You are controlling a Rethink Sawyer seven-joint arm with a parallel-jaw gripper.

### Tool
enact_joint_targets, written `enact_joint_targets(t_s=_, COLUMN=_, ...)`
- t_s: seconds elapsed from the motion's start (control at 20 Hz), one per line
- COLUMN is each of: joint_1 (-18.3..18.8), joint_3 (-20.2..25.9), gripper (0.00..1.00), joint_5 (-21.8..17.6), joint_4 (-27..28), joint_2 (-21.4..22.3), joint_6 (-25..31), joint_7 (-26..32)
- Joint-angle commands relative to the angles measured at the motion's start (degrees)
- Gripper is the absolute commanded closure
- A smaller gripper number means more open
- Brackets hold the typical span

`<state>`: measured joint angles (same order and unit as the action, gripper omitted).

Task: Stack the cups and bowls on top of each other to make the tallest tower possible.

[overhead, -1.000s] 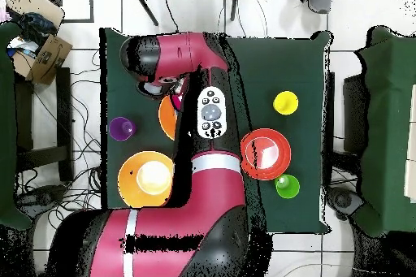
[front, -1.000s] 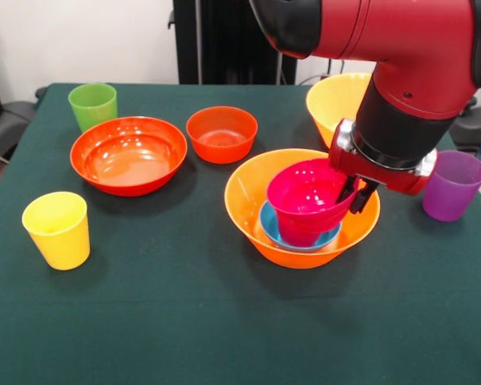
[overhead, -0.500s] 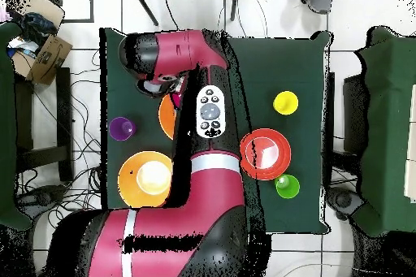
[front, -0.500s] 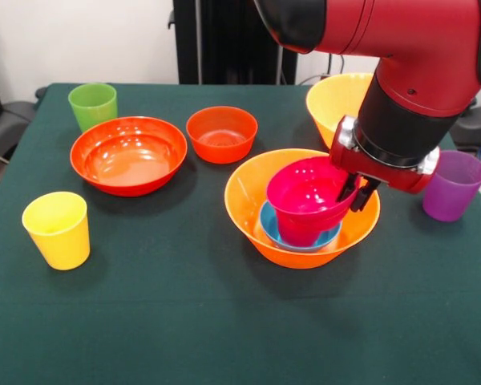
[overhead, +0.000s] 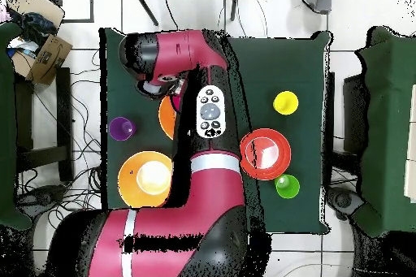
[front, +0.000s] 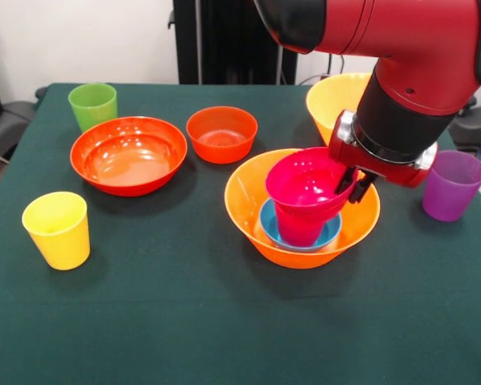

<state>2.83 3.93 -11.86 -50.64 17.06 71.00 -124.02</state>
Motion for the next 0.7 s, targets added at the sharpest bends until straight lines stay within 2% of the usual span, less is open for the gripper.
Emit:
enact_joint_targets(t_s=0.05, joint_1=-0.4, joint_3=3.1, gripper=1.00, joint_5=-3.8, joint_4=0.7, joint_2=-2.2, joint_6=6.0, joint_7=10.9)
enact_joint_targets(t_s=0.7, joint_1=-0.3, joint_3=2.7, gripper=1.00, joint_5=-4.3, joint_4=-0.8, joint_2=-1.1, joint_6=6.2, joint_7=11.3)
